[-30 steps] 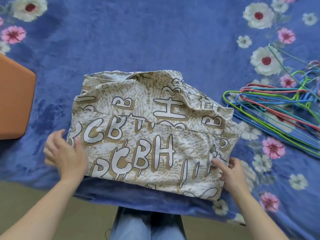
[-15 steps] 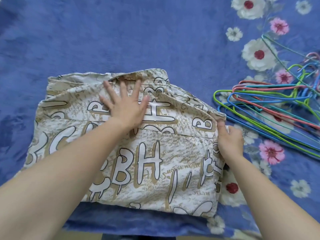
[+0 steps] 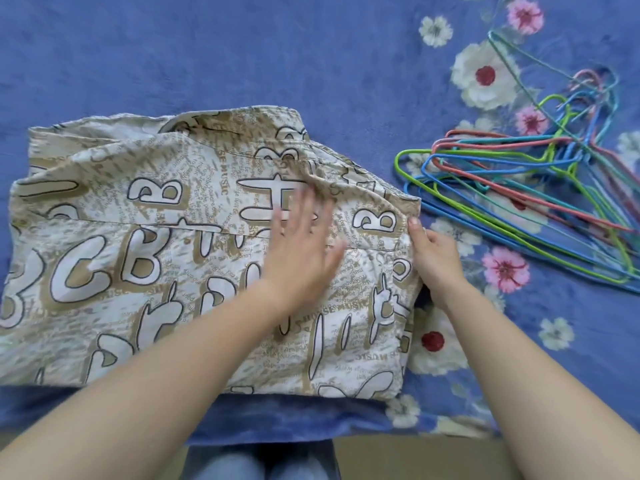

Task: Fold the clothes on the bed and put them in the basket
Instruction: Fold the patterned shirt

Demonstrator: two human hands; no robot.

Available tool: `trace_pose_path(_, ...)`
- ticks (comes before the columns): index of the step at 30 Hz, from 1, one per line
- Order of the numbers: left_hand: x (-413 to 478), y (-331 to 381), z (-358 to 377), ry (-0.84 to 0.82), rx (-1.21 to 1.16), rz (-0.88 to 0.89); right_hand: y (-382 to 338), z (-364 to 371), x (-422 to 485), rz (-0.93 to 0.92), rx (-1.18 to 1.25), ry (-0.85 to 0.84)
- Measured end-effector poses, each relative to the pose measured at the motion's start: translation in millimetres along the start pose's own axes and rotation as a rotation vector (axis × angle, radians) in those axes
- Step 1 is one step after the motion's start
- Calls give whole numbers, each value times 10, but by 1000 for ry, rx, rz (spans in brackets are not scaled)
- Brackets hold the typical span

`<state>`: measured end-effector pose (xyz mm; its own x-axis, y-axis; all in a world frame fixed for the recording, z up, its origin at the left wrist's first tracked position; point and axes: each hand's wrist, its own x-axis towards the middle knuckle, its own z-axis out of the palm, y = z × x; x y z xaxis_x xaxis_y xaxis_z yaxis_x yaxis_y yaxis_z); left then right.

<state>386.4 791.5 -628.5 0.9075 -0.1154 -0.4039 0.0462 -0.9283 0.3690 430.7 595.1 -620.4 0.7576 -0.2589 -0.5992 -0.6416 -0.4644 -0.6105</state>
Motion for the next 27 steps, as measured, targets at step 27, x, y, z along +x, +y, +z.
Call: trace_pose_path(27,-1428,-289,-525,-520,-1365,-15,-1404,166,-656,236,234,-441)
